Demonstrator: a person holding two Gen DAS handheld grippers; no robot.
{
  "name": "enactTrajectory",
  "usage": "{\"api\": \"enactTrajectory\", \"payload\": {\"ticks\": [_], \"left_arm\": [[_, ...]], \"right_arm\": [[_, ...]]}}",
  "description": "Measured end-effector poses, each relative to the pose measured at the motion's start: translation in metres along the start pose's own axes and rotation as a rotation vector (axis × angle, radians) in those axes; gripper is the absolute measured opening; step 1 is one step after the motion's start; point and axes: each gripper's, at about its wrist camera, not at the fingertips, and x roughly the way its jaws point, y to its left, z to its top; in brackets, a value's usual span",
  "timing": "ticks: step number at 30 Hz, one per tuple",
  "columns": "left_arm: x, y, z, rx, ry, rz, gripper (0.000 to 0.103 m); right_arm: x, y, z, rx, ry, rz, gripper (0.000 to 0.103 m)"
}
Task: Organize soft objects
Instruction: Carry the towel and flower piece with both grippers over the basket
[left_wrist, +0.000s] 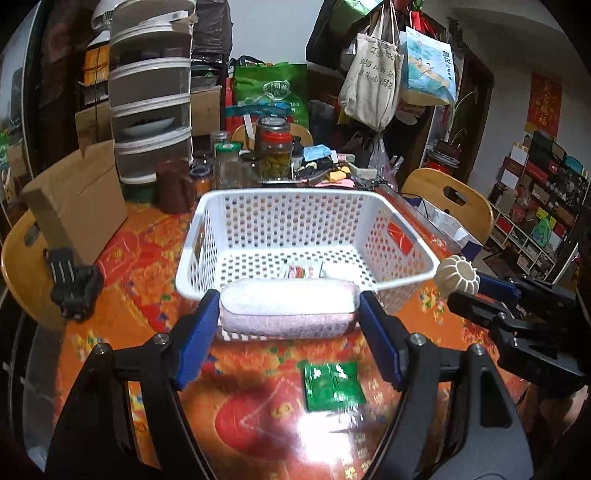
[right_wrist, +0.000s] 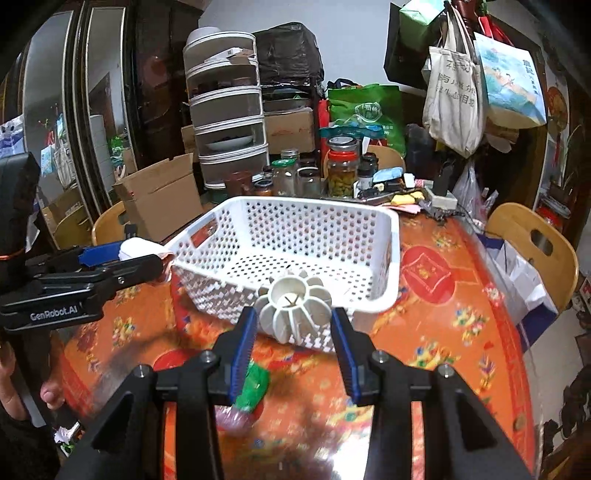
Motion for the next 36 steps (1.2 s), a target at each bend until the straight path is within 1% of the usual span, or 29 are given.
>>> {"api": "enactTrajectory", "payload": {"ticks": [4, 8, 13, 16, 18, 22, 26, 30, 36], "left_arm": [[0.016, -0.002, 0.021, 0.005, 0.009, 0.008, 0.073], [0.044, 0.0, 0.042, 0.002, 0.036, 0.019, 0.073], [0.083, 0.002, 0.056, 0.016, 0.087, 0.044, 0.073], [0.105, 0.004, 0.06, 0.017, 0.13, 0.056, 0.073], [0.123, 0.005, 0.063, 0.024, 0.161, 0.08, 0.073], [0.153, 0.011, 0.066, 0.02, 0.221, 0.098, 0.073], [0.184, 0.018, 0.066, 0.008, 0.297, 0.112, 0.073], [0.205, 0.021, 0.064, 0.011, 0.355, 0.118, 0.073], [0.224, 0.026, 0.058, 0.0, 0.418, 0.117, 0.073]], "right_arm": [[0.018, -0.01, 0.025, 0.005, 0.021, -0.016, 0.041], [0.042, -0.019, 0.042, 0.013, 0.057, -0.026, 0.041], [0.082, -0.024, 0.057, 0.018, 0.133, -0.037, 0.041], [0.105, -0.028, 0.063, 0.023, 0.179, -0.053, 0.041], [0.121, -0.032, 0.066, 0.03, 0.21, -0.067, 0.041], [0.145, -0.04, 0.068, 0.051, 0.264, -0.066, 0.041], [0.166, -0.044, 0.067, 0.056, 0.323, -0.071, 0.041], [0.182, -0.042, 0.068, 0.038, 0.367, -0.088, 0.041], [0.196, -0.036, 0.07, 0.003, 0.407, -0.105, 0.041]]}}
